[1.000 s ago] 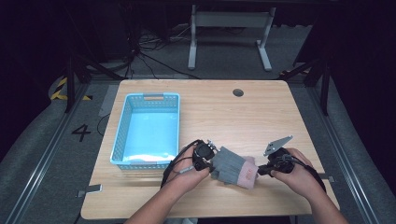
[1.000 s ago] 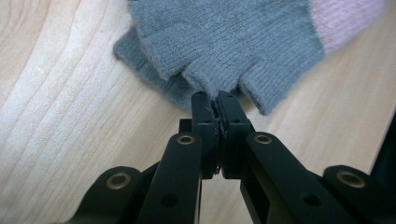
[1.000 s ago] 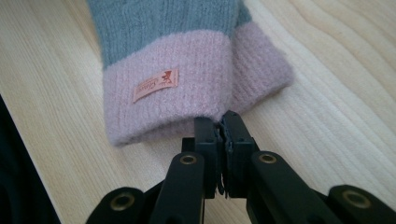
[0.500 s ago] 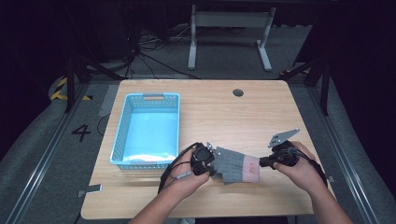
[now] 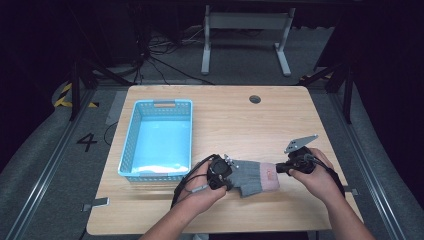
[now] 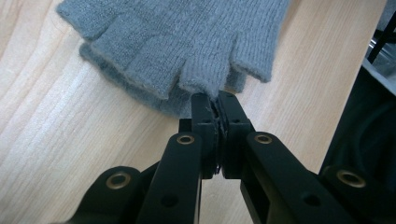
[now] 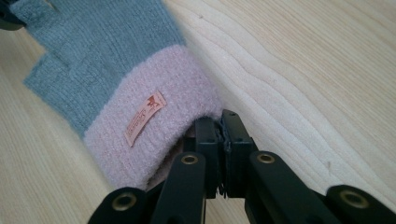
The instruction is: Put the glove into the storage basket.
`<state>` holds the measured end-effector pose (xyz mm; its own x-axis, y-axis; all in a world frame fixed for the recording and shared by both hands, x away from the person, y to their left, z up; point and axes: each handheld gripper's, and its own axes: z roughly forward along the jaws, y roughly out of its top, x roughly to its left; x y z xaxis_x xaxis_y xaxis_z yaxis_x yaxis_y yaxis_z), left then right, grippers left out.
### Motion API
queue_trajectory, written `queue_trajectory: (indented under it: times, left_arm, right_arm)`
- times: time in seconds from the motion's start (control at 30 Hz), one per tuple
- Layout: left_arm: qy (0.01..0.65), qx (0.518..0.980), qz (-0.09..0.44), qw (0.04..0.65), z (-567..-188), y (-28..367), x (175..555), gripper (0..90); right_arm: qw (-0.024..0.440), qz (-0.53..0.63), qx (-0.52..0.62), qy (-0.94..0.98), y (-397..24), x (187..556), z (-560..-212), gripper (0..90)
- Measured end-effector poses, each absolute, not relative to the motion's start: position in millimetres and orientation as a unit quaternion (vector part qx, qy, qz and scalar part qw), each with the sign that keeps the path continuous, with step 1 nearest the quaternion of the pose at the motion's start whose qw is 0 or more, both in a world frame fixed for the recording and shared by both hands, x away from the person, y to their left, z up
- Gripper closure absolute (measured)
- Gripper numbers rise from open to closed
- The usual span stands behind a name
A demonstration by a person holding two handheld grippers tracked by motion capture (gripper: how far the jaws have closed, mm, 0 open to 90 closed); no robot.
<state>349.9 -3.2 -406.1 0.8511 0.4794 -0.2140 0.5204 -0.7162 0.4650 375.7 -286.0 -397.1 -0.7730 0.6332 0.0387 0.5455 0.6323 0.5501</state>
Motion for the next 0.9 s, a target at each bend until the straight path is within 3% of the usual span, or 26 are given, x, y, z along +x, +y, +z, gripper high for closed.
queue_trajectory:
  times: [0.9]
  left_arm:
    - [0.275, 0.933, -0.071, 0.223, -432.3, -7.0, 361.2, 86.4]
  right_arm:
    - [0.069, 0.262, 0.337, 0.902, -283.5, 385.8, -423.9, 84.4]
